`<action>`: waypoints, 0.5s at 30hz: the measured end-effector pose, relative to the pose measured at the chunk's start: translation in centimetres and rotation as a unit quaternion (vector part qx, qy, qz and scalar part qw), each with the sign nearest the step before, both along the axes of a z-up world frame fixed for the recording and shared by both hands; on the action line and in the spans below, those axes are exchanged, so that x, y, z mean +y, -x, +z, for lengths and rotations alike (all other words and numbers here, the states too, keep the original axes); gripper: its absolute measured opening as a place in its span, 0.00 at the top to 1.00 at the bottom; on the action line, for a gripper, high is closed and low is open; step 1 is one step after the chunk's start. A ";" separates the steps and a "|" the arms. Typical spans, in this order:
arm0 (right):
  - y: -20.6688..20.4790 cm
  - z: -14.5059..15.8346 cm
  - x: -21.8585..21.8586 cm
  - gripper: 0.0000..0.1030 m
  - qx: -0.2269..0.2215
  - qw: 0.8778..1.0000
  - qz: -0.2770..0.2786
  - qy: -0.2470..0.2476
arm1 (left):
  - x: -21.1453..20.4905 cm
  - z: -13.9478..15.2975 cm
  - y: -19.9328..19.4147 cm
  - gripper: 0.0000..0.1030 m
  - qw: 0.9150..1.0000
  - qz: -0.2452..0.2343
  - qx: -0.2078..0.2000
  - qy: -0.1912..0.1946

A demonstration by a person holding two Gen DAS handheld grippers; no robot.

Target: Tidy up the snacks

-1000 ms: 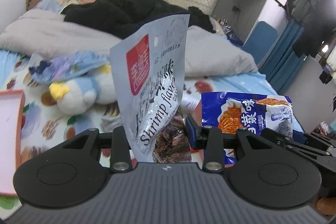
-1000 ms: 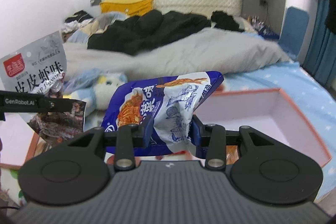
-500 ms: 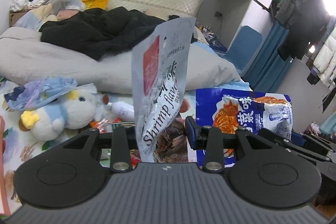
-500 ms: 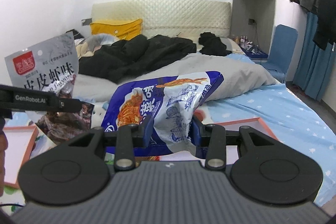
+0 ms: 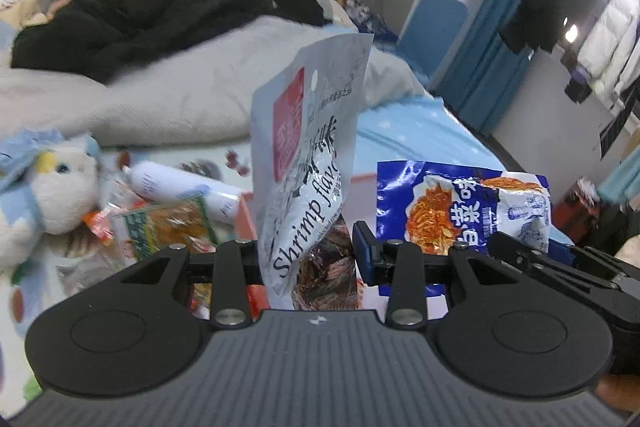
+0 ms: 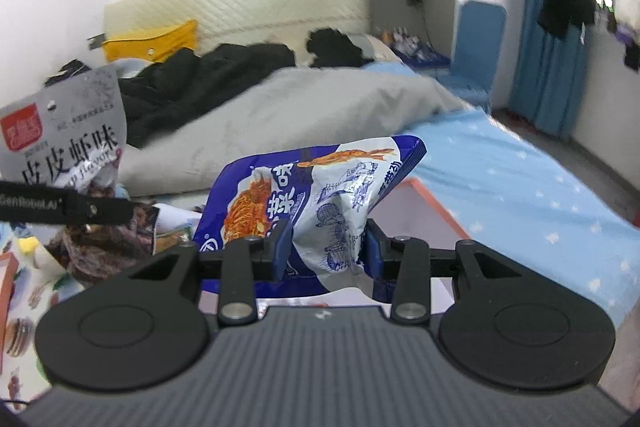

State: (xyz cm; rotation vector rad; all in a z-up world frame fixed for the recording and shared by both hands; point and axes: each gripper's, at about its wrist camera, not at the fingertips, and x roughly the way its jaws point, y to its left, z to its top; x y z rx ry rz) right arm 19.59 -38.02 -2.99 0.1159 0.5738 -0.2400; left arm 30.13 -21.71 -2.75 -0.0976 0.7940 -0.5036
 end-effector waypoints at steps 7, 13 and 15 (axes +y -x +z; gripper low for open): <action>-1.3 -3.7 -2.3 0.59 0.047 0.999 -0.011 -0.014 | -4.4 -3.6 -1.6 0.59 0.999 -0.020 0.037 -0.033; -1.7 -6.8 -3.7 0.58 0.083 0.996 -0.020 -0.035 | -5.7 -6.4 -2.5 0.59 0.996 -0.031 0.061 -0.052; -1.9 -7.4 -4.0 0.57 0.091 0.995 -0.022 -0.044 | -6.2 -7.3 -2.7 0.59 0.996 -0.030 0.066 -0.056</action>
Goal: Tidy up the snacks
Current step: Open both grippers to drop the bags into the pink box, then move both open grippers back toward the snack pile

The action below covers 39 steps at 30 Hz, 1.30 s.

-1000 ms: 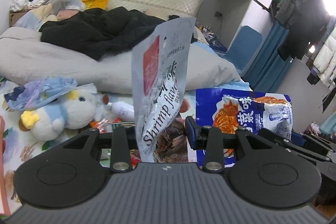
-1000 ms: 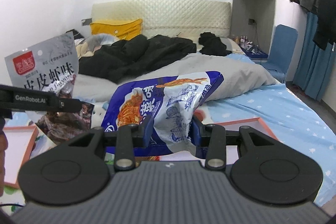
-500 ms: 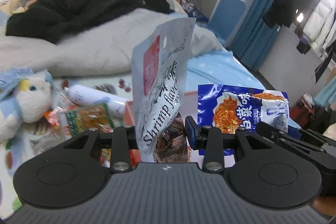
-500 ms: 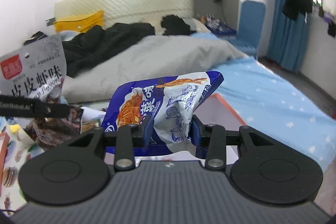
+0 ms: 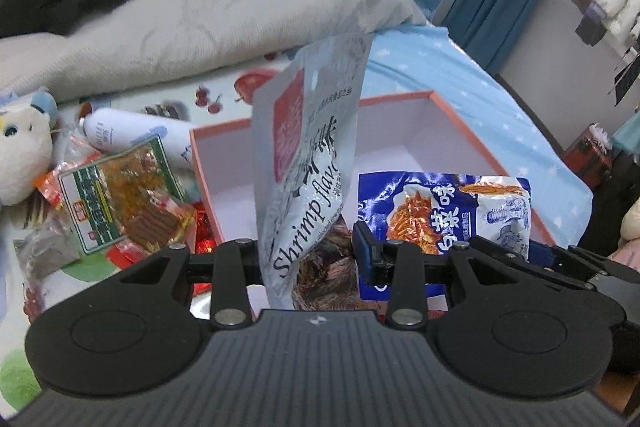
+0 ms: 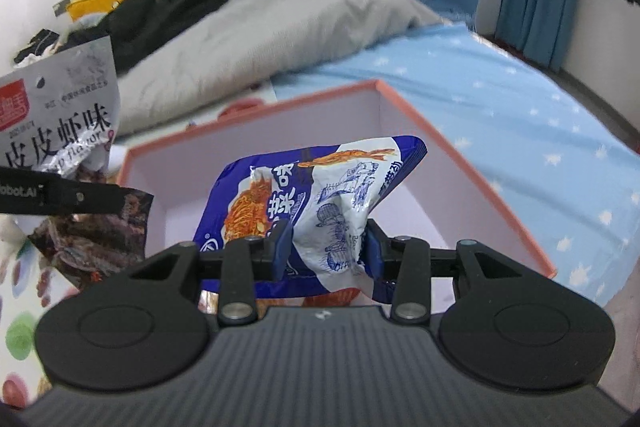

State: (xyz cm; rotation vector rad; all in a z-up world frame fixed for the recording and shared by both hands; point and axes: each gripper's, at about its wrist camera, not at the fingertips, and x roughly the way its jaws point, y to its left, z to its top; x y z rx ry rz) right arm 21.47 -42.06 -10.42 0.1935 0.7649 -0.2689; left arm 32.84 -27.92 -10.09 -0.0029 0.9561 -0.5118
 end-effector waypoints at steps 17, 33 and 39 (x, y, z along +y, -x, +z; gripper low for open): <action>0.9 2.0 -0.9 0.30 -0.030 0.999 -0.016 -0.010 | 1.6 2.6 0.8 0.34 0.999 0.006 -0.030 0.020; 3.1 9.8 4.7 0.30 -0.124 0.992 0.029 0.007 | 8.1 10.9 5.1 0.34 0.990 0.021 -0.132 0.045; 3.5 10.6 7.5 0.30 -0.141 0.988 0.060 0.010 | 11.9 11.8 6.7 0.34 0.987 0.037 -0.154 0.039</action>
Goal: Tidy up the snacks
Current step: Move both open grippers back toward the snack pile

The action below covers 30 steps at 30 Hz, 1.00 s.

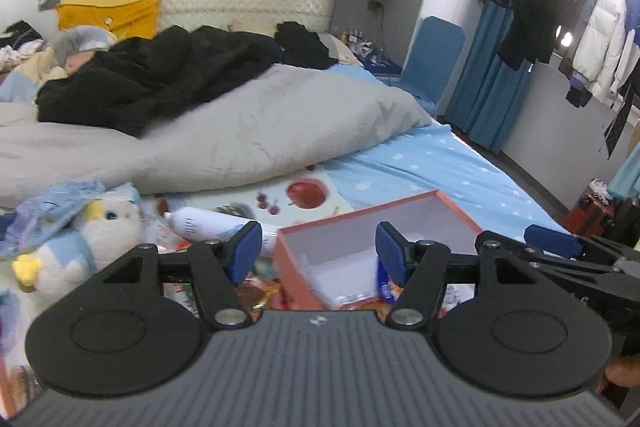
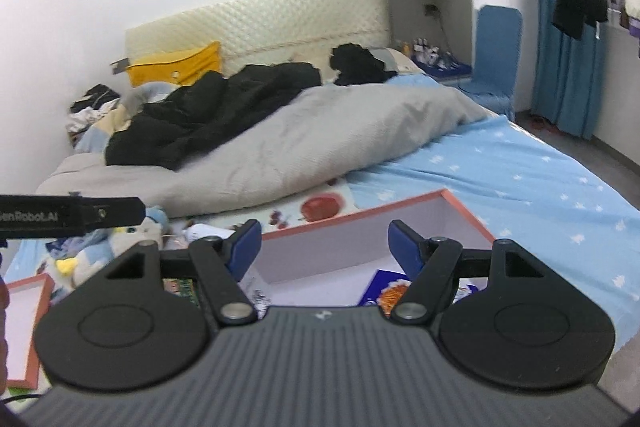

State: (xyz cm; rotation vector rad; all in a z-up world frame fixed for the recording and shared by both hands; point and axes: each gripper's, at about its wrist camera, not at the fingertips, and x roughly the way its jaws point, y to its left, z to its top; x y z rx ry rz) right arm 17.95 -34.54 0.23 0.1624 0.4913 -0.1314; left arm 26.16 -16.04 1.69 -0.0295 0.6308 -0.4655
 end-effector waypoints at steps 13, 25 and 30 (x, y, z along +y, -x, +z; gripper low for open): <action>0.8 -0.8 6.9 0.30 0.000 0.998 0.060 -0.008 | 9.7 -2.3 3.0 0.34 0.999 0.052 -0.003 -0.006; 2.3 -3.2 11.1 0.30 0.026 0.997 0.077 -0.007 | 15.6 -5.1 5.5 0.34 0.997 0.080 0.013 -0.005; 3.6 -4.4 12.5 0.30 0.039 0.995 0.094 0.003 | 17.9 -5.8 6.5 0.34 0.995 0.094 0.011 -0.011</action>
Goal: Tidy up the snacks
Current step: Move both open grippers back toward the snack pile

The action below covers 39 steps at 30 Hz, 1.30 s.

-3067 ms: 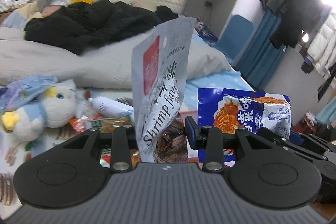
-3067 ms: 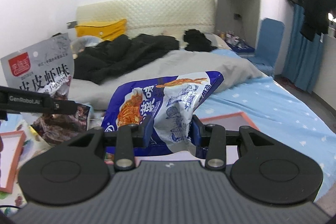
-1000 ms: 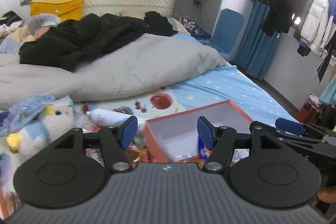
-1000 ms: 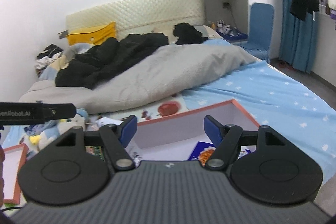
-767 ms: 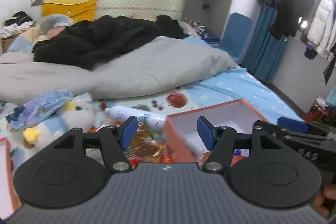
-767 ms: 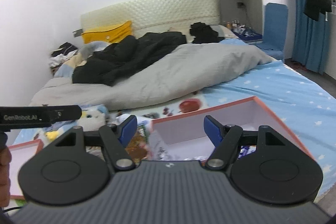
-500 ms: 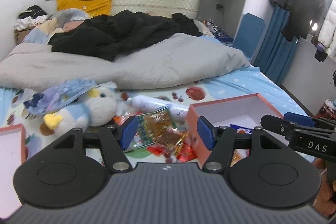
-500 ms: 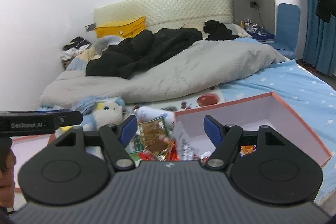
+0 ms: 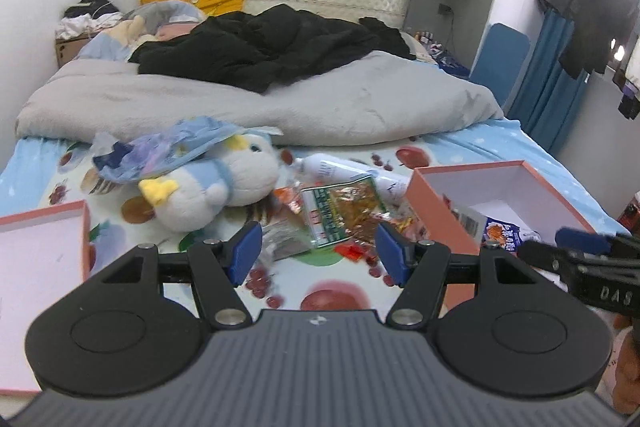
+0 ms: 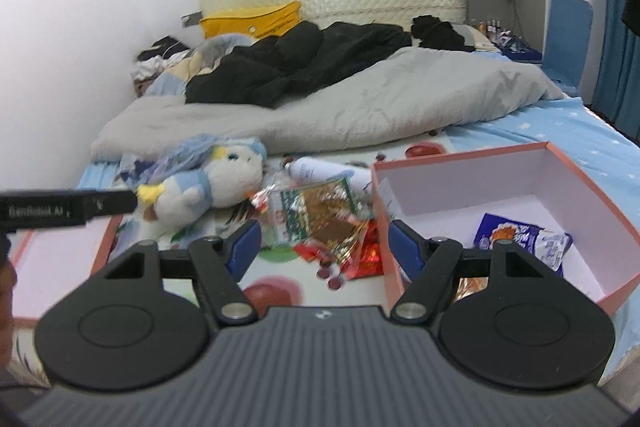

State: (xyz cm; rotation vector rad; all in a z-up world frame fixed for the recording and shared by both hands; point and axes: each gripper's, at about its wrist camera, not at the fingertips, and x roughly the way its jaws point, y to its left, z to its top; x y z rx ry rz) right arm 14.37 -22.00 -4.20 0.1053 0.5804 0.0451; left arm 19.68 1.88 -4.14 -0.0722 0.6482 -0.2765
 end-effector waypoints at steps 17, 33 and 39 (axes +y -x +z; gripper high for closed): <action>2.7 -3.5 3.7 0.30 0.019 0.999 0.039 0.004 | 2.2 -3.8 3.1 0.34 0.999 -0.004 0.029 0.014; -4.7 -8.4 4.9 0.31 0.073 0.995 0.051 0.051 | 3.3 -11.7 -6.0 0.32 0.994 0.026 0.102 0.025; -8.8 -11.9 5.0 0.37 0.091 0.994 0.018 0.054 | 3.4 -15.5 -11.0 0.32 0.991 0.028 0.125 0.047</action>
